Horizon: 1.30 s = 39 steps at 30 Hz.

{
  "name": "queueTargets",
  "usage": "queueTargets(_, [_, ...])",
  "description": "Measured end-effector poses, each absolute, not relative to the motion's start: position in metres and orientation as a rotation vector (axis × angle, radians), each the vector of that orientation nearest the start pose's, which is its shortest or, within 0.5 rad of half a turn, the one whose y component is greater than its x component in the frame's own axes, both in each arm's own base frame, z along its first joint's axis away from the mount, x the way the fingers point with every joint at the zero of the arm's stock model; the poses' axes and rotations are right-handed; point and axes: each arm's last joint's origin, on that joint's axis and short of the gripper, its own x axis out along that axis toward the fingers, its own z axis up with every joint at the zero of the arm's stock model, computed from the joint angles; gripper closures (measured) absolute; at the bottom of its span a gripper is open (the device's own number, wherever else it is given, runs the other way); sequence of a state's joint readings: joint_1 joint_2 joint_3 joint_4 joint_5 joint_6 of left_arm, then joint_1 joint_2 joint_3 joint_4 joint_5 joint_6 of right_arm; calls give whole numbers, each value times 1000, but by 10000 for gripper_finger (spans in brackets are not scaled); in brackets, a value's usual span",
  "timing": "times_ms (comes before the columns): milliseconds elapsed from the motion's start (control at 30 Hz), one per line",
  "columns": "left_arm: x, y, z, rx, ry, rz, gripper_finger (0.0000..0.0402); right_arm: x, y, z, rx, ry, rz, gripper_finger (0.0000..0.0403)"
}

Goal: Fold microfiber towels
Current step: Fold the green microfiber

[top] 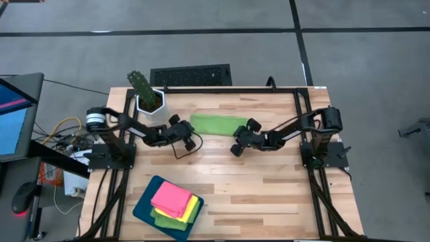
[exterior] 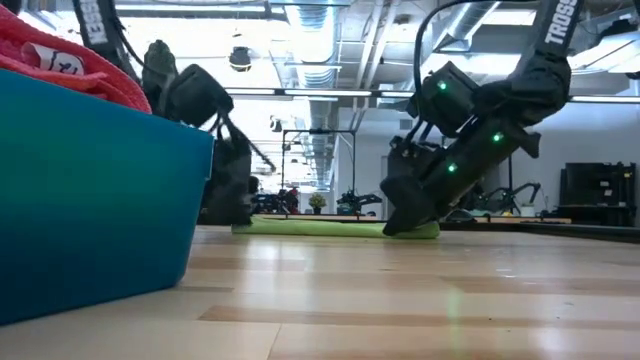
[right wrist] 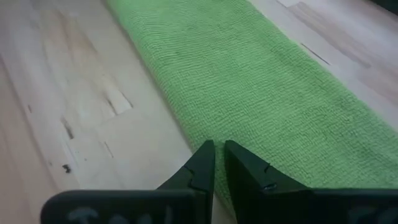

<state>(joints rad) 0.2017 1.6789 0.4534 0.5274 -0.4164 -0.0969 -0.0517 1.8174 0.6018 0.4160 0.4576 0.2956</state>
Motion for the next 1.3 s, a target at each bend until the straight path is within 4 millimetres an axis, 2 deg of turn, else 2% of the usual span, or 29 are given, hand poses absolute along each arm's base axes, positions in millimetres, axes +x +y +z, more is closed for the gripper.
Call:
queueTargets(133, [257, 59, 80, -38, 672, 634, 401, 290, -25, 83, 115, 716, -592, 340])
queueTargets(267, [257, 53, 76, -44, 697, 655, 401, 286, -20, 86, 119, 754, -586, 340])
queueTargets(467, [257, 30, 80, -61, 707, 564, 401, 279, -7, 84, 126, 821, -599, 340])
queueTargets(767, [256, -4, 91, -86, 686, 436, 401, 272, 28, 81, 136, 818, -602, 340])
queueTargets(900, [254, -11, 103, -91, 662, 404, 401, 267, 43, 80, 126, 808, -620, 340])
queueTargets(1033, [253, -14, 127, -128, 554, 394, 401, 261, 55, 87, 147, 796, -603, 340])
queueTargets(1100, [253, -15, 142, -172, 459, 415, 401, 257, 59, 94, 166, 792, -584, 340])
queueTargets(1200, [258, -17, 162, -240, 226, 488, 401, 254, 67, 108, 160, 723, -577, 340])
queueTargets(1300, [272, -20, 166, -262, 105, 500, 401, 253, 71, 120, 156, 655, -593, 340])
